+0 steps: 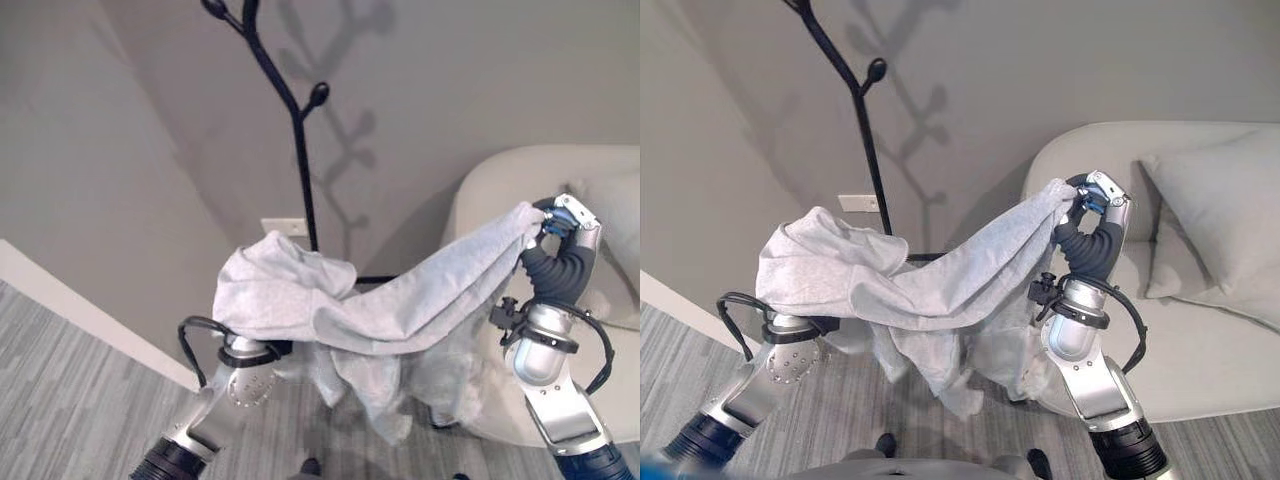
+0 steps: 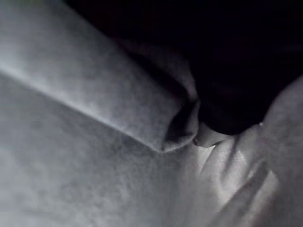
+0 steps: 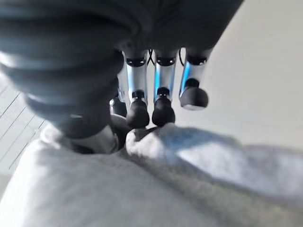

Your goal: Hang the clothes on the sofa on the clothes rack.

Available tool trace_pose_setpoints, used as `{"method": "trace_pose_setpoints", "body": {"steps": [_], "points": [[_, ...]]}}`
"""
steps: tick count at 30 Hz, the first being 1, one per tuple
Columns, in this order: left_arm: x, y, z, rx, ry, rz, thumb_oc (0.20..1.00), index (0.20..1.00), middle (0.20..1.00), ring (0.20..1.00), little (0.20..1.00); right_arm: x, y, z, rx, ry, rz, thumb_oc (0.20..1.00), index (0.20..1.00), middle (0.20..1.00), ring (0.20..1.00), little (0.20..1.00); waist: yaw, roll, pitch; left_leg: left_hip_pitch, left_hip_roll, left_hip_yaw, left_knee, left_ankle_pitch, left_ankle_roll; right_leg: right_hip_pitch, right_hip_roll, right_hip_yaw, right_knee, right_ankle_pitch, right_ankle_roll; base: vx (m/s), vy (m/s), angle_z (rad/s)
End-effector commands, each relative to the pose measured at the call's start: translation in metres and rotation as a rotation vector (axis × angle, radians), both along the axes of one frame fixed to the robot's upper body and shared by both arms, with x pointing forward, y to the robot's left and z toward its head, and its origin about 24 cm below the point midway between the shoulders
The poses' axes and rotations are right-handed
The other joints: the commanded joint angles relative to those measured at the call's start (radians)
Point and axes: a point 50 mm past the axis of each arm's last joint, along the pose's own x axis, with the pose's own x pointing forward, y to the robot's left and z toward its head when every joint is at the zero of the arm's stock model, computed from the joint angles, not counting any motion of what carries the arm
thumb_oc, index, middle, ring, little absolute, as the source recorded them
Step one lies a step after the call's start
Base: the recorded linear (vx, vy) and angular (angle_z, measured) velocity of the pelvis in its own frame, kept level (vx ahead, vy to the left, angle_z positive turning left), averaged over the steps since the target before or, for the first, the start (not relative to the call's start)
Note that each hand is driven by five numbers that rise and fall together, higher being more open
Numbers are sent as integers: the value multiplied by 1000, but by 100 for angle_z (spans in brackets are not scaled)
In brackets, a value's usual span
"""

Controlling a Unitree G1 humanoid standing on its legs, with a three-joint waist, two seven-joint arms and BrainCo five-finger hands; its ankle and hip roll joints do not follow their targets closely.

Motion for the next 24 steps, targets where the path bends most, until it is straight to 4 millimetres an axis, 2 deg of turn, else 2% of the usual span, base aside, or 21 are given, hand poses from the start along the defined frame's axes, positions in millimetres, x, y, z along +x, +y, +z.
{"method": "trace_pose_setpoints", "body": {"steps": [1,2,3,5,6,7,8,9,10,13,14,15,18,24], "points": [[-6,5,28,-60,-153,18,200,200,200,200,200,6,-6,17,-86,-78,-27,200,200,200,200,200,-6,25,-56,78,61,-22,-135,-22,47,-5,83,-59,-14,-93,-4,-39,353,-20],[-6,5,28,-60,-154,19,200,200,200,200,200,6,-6,17,-86,-79,-27,200,200,200,200,200,-6,24,-56,79,61,-20,-136,-21,47,-6,83,-57,-12,-93,-4,-40,334,-6],[-6,6,28,-48,-157,27,200,200,200,200,200,8,-5,18,-89,-82,-35,200,200,200,200,200,3,29,-50,93,53,-12,-144,-23,57,-18,69,-88,9,-81,-9,-25,238,-4],[-6,10,29,-42,-159,46,200,200,200,200,200,9,-4,20,-98,-91,-42,200,200,200,200,200,17,42,-45,115,48,3,-154,-34,68,-10,54,-177,47,-107,-25,6,294,-19],[-6,12,29,-45,-158,60,200,200,200,200,200,10,-4,20,-101,-93,-45,200,200,200,200,200,16,49,-42,133,46,11,-165,-33,72,-2,66,-213,69,-131,-35,36,240,-50],[-7,13,29,-37,-159,63,200,200,200,200,200,10,-5,20,-108,-91,-48,200,200,200,200,200,17,49,-45,140,37,14,-170,-36,76,5,91,-220,74,-153,-41,38,297,-46],[-8,16,28,-11,-152,75,200,200,200,200,200,9,-7,22,-133,-103,-59,200,200,200,200,200,13,47,-52,144,18,11,-173,-36,85,7,180,-199,69,-216,-53,77,239,-18],[-9,18,28,-3,-147,87,200,200,200,200,200,8,-8,24,-150,-117,-64,200,200,200,200,200,14,47,-58,150,13,13,-173,-45,86,5,240,-185,61,-257,-62,97,218,-6],[-9,20,28,7,-142,94,200,200,200,200,200,7,-10,28,-166,-137,-73,200,200,200,200,200,11,42,-61,155,-1,10,-173,-45,90,-6,290,-170,47,-268,-68,94,92,-3],[-7,20,26,7,-134,103,200,200,200,200,200,6,-12,33,-176,-171,-89,200,200,200,200,200,1,34,-55,163,-26,-11,-173,-46,95,-47,396,-109,14,-259,-81,42,66,9],[-6,19,27,0,-148,97,200,200,200,200,200,5,-12,36,-183,-193,-96,200,200,200,200,200,-5,29,-45,165,-38,-21,-173,-38,97,-71,429,-81,2,-239,-82,88,90,29],[-3,13,32,-2,-184,73,200,200,200,200,200,4,-11,43,-220,-238,-107,200,200,200,200,200,-22,23,-31,174,-56,-50,-173,-39,102,-113,481,-22,-2,-213,-79,66,87,20],[-2,8,41,4,-239,59,200,200,200,200,200,1,-11,51,-234,-283,-122,200,200,200,200,200,-24,14,-30,178,-75,-79,-170,-42,104,-74,472,0,-26,-209,-97,67,14,43],[-6,8,68,80,-378,37,200,200,200,200,200,-3,-4,68,-287,-380,-85,200,200,200,200,200,-15,19,-82,204,-59,-94,-167,-71,101,1,468,2,-115,-188,-105,154,-59,21]]}}
